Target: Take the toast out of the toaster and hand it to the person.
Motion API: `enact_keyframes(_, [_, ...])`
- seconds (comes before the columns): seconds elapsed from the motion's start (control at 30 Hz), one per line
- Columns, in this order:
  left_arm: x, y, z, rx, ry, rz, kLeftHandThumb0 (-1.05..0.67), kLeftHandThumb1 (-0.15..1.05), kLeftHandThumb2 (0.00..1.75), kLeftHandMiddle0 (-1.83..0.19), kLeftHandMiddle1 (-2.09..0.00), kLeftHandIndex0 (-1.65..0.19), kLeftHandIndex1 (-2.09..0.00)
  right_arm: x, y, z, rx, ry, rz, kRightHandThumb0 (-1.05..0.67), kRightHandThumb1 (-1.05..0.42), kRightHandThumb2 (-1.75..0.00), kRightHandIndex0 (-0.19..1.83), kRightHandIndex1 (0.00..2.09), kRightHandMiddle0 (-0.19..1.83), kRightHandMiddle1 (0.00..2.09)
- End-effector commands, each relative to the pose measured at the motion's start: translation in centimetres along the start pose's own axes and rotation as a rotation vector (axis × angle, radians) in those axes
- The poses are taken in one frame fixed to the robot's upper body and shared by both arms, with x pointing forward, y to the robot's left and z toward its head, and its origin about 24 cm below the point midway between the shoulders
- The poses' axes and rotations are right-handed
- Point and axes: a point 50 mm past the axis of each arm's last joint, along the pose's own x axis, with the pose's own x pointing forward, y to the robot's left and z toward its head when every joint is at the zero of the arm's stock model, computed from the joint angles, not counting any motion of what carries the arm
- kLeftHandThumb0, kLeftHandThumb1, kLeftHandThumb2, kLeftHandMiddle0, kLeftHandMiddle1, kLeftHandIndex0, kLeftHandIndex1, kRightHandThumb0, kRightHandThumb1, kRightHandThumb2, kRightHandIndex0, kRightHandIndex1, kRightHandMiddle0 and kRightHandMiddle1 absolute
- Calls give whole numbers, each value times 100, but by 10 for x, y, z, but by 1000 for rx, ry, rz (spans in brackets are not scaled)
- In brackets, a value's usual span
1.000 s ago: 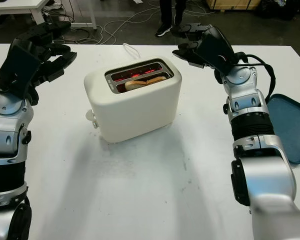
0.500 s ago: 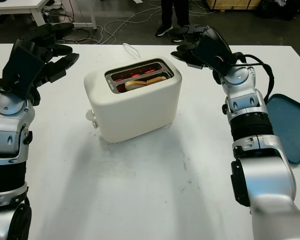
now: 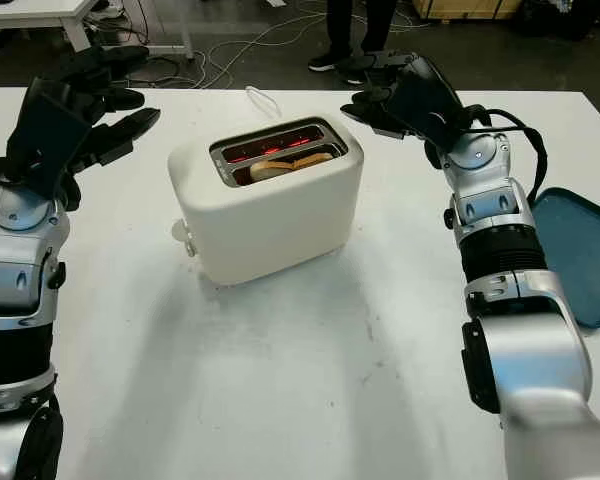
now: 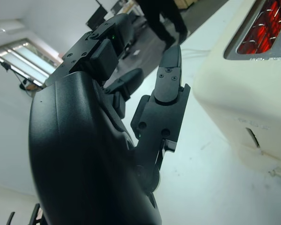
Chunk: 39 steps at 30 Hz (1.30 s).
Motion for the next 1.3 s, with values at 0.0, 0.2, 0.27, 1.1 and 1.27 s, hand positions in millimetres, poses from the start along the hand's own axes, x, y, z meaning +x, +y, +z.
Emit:
enact_keyframes(0.0, [0, 2, -2, 15, -6, -5, -24, 82, 24, -23, -98, -55, -23, -2, -2, 1, -8, -11, 1, -38, -92, -17, 66, 8, 62, 0])
enact_keyframes(0.2, [1, 2, 0, 0, -5, -7, -23, 80, 26, -22, -98, -54, -24, -1, -3, 2, -9, -11, -1, -38, -92, -17, 66, 8, 62, 0])
enact_keyframes(0.27, [1, 2, 0, 13, -8, -9, -24, 80, 27, -22, -99, -54, -25, -1, -3, 2, -8, -14, -2, -38, -92, -17, 66, 8, 62, 0])
enact_keyframes(1.1, [0, 1, -2, 7, -9, -5, -25, 77, 32, -23, -97, -52, -31, -3, -2, 1, -7, -13, 0, -39, -92, -18, 66, 8, 62, 1])
enact_keyframes(1.27, [0, 1, -2, 27, -11, -3, -26, 76, 33, -24, -98, -51, -32, -4, -1, -1, 28, -10, -5, -36, -92, -17, 66, 8, 62, 1])
